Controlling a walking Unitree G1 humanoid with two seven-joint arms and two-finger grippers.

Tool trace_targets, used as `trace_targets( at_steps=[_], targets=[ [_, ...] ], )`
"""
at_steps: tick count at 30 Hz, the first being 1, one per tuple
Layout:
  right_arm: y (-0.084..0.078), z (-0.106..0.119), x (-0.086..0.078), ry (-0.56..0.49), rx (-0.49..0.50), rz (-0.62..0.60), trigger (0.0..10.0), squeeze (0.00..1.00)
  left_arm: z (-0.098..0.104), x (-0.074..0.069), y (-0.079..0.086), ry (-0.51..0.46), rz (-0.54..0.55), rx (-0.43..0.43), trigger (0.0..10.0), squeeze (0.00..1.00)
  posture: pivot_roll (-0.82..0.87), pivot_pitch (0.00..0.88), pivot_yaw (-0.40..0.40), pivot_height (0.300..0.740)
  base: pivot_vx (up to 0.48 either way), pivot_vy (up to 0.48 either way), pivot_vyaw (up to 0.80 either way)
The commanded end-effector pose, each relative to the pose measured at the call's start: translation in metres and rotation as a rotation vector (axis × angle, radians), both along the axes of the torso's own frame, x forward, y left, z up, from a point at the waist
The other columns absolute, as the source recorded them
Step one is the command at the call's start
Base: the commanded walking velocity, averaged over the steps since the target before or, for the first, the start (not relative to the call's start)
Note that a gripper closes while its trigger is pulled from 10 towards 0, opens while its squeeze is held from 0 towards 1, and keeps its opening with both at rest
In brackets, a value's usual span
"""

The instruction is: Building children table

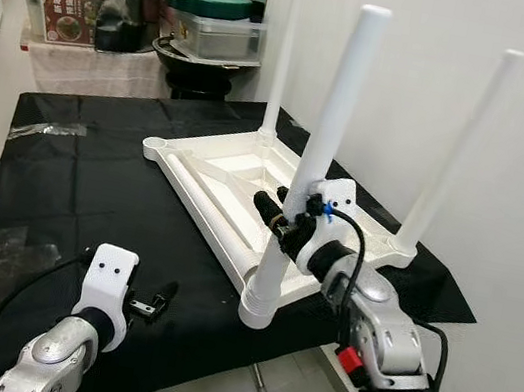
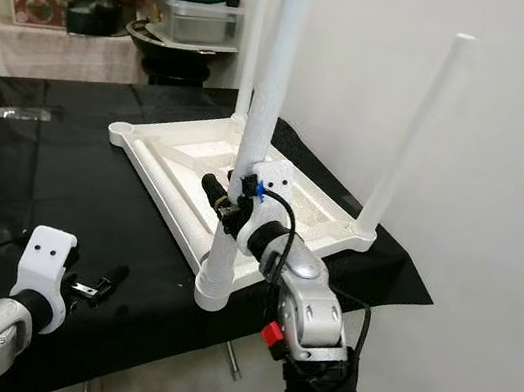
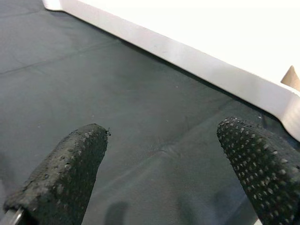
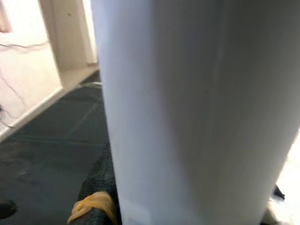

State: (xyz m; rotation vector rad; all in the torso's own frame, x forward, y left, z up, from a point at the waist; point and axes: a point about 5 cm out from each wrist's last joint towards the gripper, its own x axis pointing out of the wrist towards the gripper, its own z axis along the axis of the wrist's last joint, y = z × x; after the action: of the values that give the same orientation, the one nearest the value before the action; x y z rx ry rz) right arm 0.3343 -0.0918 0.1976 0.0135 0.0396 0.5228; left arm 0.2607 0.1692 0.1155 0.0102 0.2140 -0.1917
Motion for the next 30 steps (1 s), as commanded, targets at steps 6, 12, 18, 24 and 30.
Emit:
trace_targets(
  at_steps=[6,12,18,24,30],
  targets=[
    [-0.019,-0.059,0.0,0.284,-0.111,-0.274,10.0,0.0,0.0,0.004,0.003,-0.007,0.021,0.005,10.0,0.0,0.08,0.0,-0.066,0.74,0.0,0.0,0.0],
    [-0.024,-0.05,0.0,0.257,0.028,-0.448,10.0,0.0,0.0,0.004,0.003,-0.01,0.029,0.006,10.0,0.0,0.08,0.0,-0.065,0.74,0.0,0.0,0.0],
    [-0.028,-0.047,-0.004,0.21,0.034,-0.543,10.0,0.0,0.0,0.005,0.004,-0.013,0.034,0.011,10.0,0.0,0.08,0.0,-0.065,0.74,0.0,0.0,0.0],
    [-0.022,-0.046,-0.007,0.193,-0.005,-0.531,10.0,0.0,0.0,0.005,0.003,-0.014,0.031,0.014,10.0,0.0,0.08,0.0,-0.06,0.74,0.0,0.0,0.0],
    [-0.02,-0.045,-0.007,0.178,-0.031,-0.537,10.0,0.0,0.0,0.006,0.004,-0.015,0.034,0.016,10.0,0.0,0.08,0.0,-0.062,0.74,0.0,0.0,0.0]
  ],
)
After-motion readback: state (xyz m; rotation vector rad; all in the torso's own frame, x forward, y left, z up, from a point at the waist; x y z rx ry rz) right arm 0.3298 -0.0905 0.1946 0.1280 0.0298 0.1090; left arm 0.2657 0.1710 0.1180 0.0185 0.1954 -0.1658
